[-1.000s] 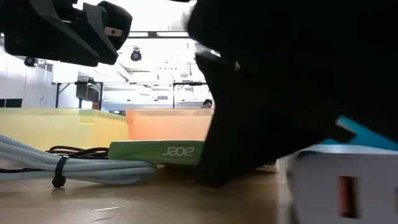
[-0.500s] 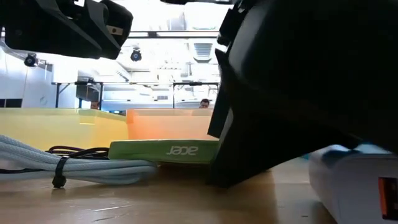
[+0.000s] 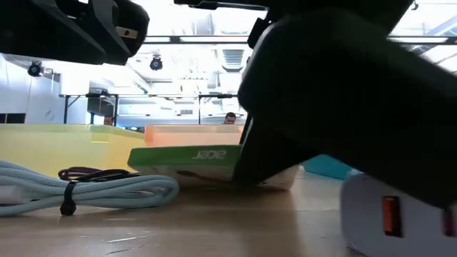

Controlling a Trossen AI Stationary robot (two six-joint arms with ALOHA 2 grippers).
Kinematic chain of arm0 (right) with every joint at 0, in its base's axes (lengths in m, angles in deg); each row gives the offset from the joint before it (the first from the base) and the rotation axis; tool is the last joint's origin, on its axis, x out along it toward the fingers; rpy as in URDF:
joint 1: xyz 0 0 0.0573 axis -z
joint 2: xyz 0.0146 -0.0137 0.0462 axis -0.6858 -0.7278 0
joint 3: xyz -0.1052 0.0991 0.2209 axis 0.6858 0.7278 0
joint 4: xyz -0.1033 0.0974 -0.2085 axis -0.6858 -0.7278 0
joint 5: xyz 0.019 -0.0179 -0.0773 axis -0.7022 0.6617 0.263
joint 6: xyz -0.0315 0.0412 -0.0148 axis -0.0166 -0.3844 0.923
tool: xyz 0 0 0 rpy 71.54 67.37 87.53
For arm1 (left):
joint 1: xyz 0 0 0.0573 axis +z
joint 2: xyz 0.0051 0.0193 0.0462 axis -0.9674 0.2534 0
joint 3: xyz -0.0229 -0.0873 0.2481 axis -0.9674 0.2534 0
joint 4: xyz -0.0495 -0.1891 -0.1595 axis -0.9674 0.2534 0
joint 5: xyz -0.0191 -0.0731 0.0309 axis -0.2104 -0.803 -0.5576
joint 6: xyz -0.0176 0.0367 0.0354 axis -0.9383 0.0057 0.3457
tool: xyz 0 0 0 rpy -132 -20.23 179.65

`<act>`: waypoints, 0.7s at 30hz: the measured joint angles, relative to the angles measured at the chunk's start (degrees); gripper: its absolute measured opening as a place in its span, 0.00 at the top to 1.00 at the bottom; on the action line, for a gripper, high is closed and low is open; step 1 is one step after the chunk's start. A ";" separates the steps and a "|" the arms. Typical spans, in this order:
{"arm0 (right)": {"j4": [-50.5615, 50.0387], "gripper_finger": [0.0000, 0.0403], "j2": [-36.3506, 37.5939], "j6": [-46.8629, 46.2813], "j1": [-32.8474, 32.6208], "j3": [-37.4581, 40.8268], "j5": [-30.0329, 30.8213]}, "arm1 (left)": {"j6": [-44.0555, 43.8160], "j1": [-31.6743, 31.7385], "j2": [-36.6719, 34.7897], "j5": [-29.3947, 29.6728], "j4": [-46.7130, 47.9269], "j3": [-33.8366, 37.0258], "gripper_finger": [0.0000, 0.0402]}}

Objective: Pick and place items into bin
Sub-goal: Put the left white card reader box into the blue bin

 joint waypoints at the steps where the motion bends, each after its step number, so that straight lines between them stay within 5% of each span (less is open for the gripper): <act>1: -0.66 0.73 0.00 -0.22 0.14 -0.14 0.48 | -0.09 -0.03 0.00 -0.03 0.00 0.00 0.80; 13: -9.27 0.91 -0.05 -8.40 1.01 -9.75 -2.83 | -1.88 -0.03 0.00 -0.05 0.04 -0.02 0.80; 18: -21.07 0.92 0.08 -30.36 0.01 -20.42 -11.03 | -2.82 -0.03 -0.25 -0.05 0.11 -0.02 0.80; 21: -24.95 0.92 4.85 -50.94 -1.13 -18.69 -11.88 | -3.02 -0.06 -0.46 -0.05 0.00 -0.02 0.80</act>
